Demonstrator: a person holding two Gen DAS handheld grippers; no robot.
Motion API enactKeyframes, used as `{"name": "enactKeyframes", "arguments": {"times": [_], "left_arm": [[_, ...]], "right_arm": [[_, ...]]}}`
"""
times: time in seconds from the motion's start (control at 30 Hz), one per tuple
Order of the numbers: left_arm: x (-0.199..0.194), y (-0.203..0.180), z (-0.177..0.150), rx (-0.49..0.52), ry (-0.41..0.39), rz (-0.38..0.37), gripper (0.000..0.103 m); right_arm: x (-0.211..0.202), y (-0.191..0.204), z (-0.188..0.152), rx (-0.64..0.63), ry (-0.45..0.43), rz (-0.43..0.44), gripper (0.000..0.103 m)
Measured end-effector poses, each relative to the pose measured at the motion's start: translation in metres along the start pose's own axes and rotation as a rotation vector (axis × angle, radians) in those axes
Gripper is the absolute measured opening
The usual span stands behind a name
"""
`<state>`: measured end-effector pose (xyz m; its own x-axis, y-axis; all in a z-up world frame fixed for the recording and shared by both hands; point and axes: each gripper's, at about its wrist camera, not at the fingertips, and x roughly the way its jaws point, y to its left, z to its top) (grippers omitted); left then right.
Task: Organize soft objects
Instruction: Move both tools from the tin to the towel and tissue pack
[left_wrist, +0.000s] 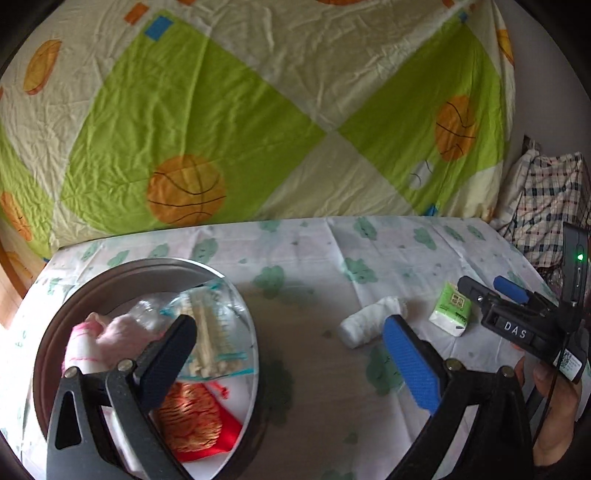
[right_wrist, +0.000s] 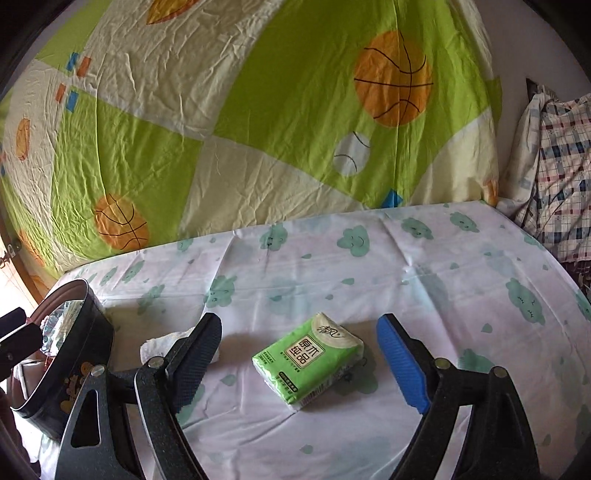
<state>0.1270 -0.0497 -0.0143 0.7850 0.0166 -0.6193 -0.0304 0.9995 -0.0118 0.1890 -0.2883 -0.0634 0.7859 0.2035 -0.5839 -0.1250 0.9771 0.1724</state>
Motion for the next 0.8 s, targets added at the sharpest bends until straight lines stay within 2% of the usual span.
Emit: {"name": "enactKeyframes", "arguments": {"times": [0.17,0.3,0.4,0.5,0.7,0.8], "left_arm": [[0.042,-0.034,0.009,0.039,0.033,0.033,0.102],[0.058,-0.04,0.012,0.035,0.029,0.057,0.102],[0.067,-0.039,0.01,0.03,0.036,0.064,0.102],[0.075,-0.037,0.007,0.02,0.056,0.049,0.102],[0.081,-0.036,0.004,0.01,0.069,0.035,0.102],[0.081,-0.036,0.004,0.013,0.066,0.031,0.102]], "right_arm": [[0.024,-0.001,-0.003,-0.047,0.106,-0.024,0.088],[0.032,0.002,-0.004,-0.062,0.137,0.01,0.088],[0.044,0.004,-0.005,-0.075,0.181,-0.009,0.088],[0.05,0.003,-0.003,-0.072,0.203,-0.003,0.094],[0.056,-0.002,-0.003,-0.052,0.226,-0.056,0.094],[0.051,-0.008,-0.003,-0.022,0.209,-0.045,0.094]]}}
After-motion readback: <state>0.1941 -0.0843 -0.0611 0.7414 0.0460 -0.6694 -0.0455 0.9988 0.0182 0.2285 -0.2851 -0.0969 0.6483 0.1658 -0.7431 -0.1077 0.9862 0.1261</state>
